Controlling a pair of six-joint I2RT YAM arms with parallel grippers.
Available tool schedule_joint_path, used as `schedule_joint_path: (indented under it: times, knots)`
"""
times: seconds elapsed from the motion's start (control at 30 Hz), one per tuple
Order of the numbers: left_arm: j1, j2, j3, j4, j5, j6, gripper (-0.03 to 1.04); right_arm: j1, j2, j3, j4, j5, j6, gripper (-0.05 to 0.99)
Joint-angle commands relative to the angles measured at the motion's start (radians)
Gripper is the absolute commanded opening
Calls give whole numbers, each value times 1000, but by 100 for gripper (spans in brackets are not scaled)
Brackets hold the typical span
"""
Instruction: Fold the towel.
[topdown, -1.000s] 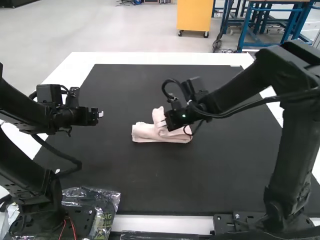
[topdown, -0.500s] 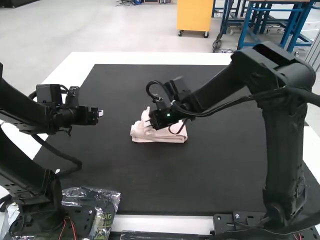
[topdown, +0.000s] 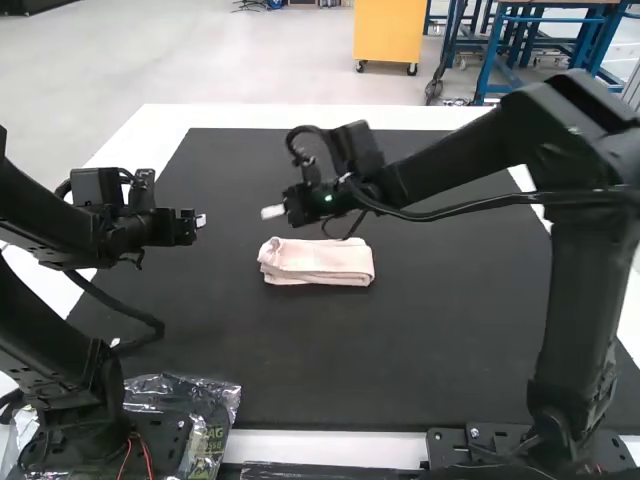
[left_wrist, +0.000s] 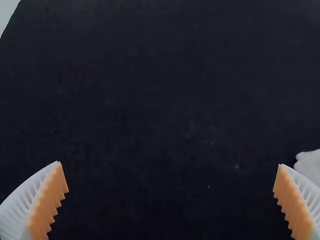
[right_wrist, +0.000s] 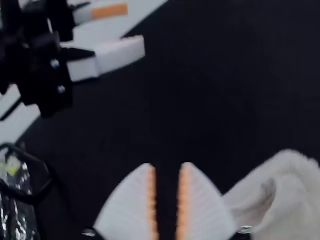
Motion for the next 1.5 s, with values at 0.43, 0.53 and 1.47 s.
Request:
schedule_joint_path:
  times: [0.43, 0.53, 1.47]
  knots:
    - [3, -24, -7, 13, 0, -14, 97, -48, 86, -201, 218, -35, -18, -3]
    - [3, -30, -7, 15, 1, -16, 97, -52, 133, -200, 269, -35, -16, -3]
    - [2, -191, 206, -152, 4, -72, 97, -131, 189, -74, 302, -32, 77, -2]
